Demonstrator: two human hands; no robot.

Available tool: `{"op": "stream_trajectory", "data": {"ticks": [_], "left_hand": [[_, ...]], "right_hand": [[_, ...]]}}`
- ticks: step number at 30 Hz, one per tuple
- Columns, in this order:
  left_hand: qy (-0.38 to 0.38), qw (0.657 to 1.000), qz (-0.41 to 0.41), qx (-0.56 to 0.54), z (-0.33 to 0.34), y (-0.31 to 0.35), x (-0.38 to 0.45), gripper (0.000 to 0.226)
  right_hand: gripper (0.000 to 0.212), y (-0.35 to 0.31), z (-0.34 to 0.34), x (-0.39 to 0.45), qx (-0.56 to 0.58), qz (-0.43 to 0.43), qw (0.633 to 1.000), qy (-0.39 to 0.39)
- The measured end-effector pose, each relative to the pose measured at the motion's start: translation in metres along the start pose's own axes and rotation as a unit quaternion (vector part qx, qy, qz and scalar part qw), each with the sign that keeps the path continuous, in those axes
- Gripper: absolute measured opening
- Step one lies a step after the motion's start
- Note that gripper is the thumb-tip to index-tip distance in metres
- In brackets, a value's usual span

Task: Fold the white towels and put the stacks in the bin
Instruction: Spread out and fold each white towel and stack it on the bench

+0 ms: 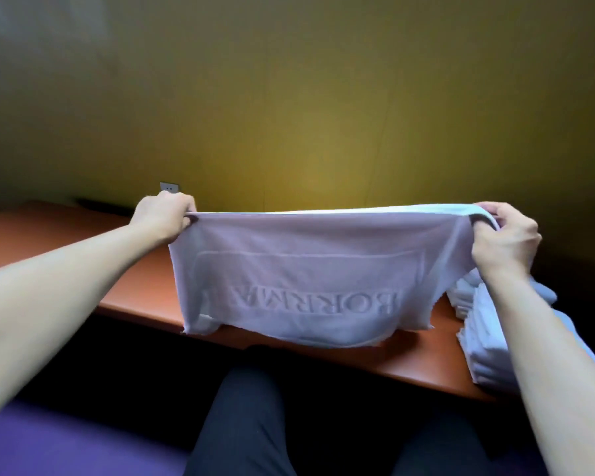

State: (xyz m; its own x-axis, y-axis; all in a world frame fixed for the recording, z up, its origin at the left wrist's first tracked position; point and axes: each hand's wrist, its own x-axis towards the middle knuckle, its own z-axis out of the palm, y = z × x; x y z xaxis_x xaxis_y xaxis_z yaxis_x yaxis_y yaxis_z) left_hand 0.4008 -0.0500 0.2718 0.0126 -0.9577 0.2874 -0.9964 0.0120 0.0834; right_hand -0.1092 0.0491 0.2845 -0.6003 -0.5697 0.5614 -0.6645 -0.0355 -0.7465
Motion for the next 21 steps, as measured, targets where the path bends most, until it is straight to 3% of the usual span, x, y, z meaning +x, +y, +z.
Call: {"op": "stream_trajectory", "data": {"ticks": [6, 10, 13, 17, 21], "left_hand": [[0.127, 0.965, -0.182, -0.138, -0.002, -0.013, -0.036, 0.018], [0.266, 0.927, -0.168, -0.206, -0.039, -0.016, -0.036, 0.014], [0.328, 0.912, -0.131, -0.208, -0.065, -0.016, -0.019, 0.016], [0.283, 0.948, -0.056, -0.138, -0.059, -0.017, 0.012, 0.015], [0.209, 0.965, -0.063, -0.146, -0.003, -0.016, 0.036, 0.011]], "right_hand": [[0.032, -0.037, -0.037, -0.008, -0.020, -0.055, 0.998, 0.022], [0.037, -0.057, -0.057, 0.002, -0.085, -0.086, 0.991, 0.055], [0.041, -0.060, -0.060, 0.016, -0.093, -0.049, 0.991, 0.082], [0.029, -0.046, -0.038, 0.026, -0.128, 0.046, 0.990, 0.044], [0.031, -0.009, 0.011, 0.024, -0.124, 0.150, 0.981, 0.017]]}}
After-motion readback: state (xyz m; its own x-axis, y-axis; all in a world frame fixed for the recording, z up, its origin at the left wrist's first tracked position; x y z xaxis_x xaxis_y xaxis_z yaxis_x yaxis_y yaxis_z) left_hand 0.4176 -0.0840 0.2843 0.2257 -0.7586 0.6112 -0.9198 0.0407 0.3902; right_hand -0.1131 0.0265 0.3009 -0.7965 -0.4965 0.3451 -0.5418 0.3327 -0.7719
